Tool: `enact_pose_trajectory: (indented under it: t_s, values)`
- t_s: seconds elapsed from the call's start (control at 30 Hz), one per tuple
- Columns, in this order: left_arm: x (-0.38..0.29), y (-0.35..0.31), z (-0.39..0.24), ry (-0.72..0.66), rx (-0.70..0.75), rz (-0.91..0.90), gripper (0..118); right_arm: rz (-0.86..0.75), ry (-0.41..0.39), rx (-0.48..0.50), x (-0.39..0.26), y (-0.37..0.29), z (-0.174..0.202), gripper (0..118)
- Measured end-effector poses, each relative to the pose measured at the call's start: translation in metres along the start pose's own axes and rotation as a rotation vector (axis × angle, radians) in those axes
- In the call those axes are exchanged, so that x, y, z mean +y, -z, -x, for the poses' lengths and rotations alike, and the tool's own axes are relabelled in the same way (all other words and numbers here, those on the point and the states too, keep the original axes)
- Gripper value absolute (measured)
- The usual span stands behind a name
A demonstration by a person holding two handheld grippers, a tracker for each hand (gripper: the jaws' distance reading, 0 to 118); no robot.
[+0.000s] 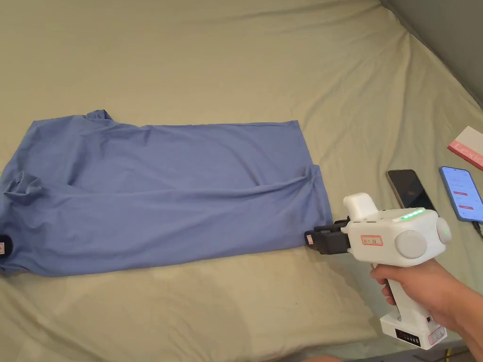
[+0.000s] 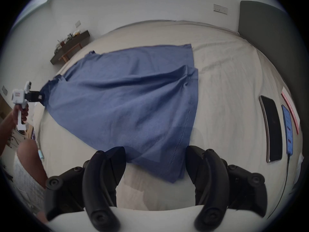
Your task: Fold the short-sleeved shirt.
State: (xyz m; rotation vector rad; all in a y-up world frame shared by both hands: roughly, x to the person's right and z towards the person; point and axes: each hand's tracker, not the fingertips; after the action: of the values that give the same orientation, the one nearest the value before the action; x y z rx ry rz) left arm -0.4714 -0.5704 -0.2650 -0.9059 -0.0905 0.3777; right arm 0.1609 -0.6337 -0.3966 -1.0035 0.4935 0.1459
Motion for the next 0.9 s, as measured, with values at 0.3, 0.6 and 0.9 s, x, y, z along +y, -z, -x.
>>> enact_pose_trajectory:
  t_s: [0.3,0.6,0.9]
  values:
    - [-0.001,0.005,0.004,0.005,-0.003,0.005,3,-0.031,-0.052,-0.007,0.001,-0.005,0.011,14]
    - [0.002,-0.005,0.014,-0.006,-0.026,0.0,3,-0.1,0.037,0.049,0.004,-0.028,0.0,9]
    - [-0.003,-0.027,0.025,-0.055,-0.067,-0.011,3,-0.134,0.063,0.066,-0.004,-0.059,0.012,8]
